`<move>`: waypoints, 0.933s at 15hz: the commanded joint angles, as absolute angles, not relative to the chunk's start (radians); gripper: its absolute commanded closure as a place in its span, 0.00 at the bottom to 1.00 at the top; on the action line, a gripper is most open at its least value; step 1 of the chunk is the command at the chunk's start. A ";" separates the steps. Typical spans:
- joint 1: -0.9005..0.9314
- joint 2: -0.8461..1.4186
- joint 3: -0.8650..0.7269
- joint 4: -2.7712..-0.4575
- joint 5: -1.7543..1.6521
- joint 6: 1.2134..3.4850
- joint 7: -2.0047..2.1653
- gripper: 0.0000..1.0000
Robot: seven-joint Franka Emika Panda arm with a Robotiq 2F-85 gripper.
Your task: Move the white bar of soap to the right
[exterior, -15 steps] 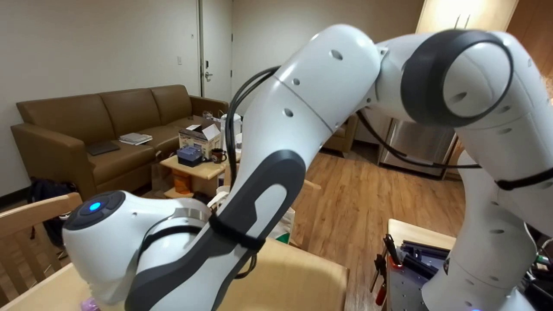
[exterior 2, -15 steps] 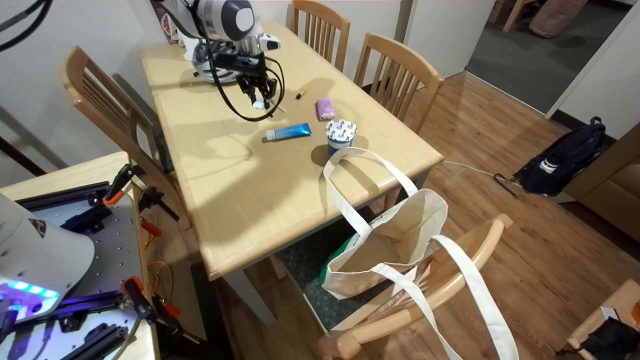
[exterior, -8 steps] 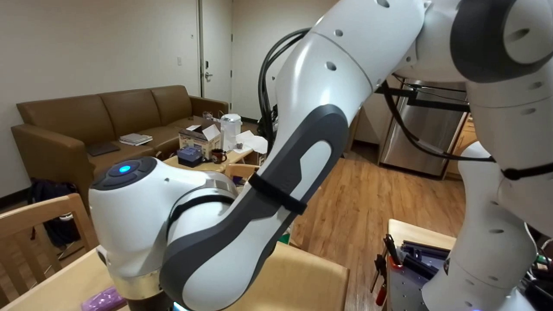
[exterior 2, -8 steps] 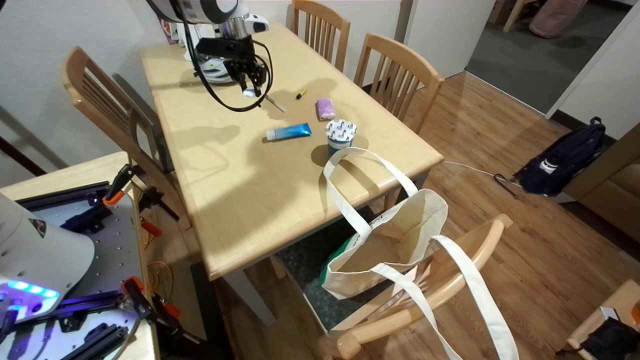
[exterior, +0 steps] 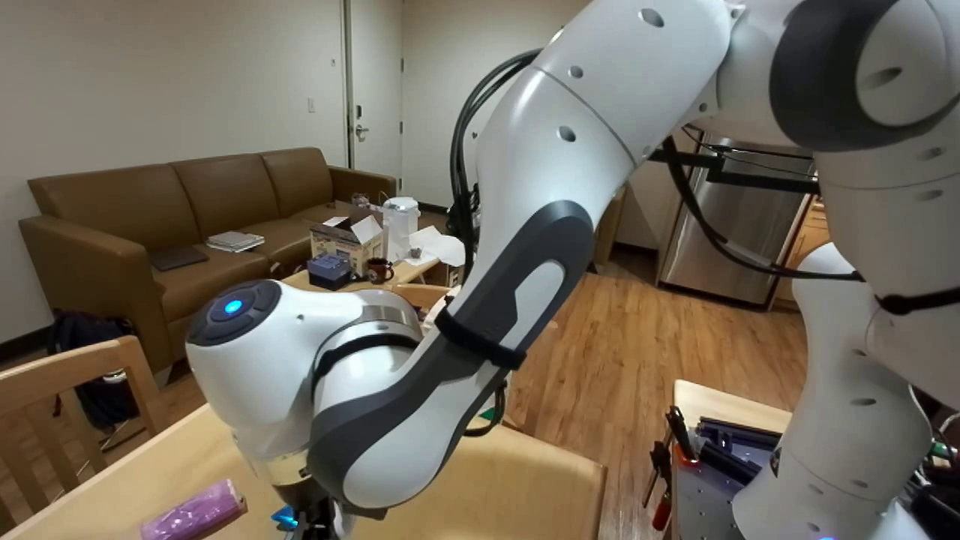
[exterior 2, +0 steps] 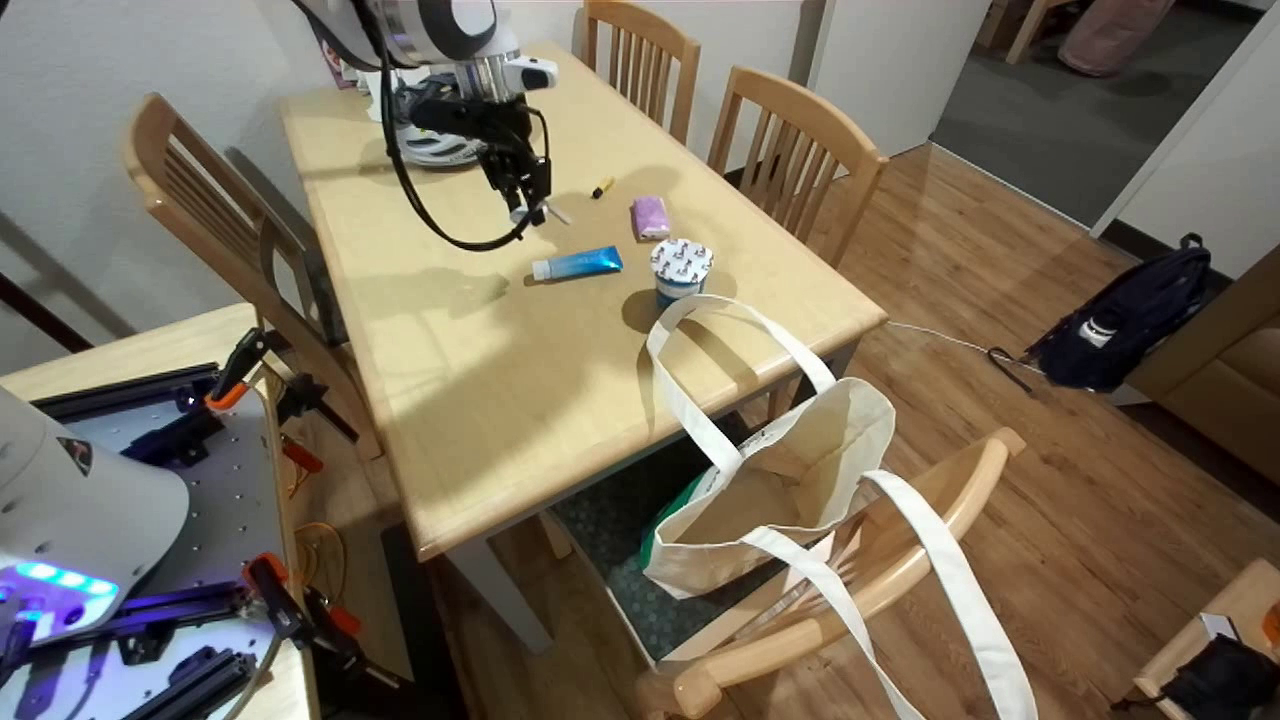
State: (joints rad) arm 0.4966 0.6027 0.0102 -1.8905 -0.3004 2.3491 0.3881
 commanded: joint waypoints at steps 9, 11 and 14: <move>0.460 0.495 -0.031 -2.181 -0.320 2.342 0.821 0.52; 0.454 0.469 -0.030 -2.211 -0.320 2.342 0.844 0.77; 0.450 0.517 -0.028 -2.170 -0.349 2.363 0.825 0.77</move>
State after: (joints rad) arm 0.4824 0.4778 -0.0495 -2.2035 -0.3097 2.3476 0.8300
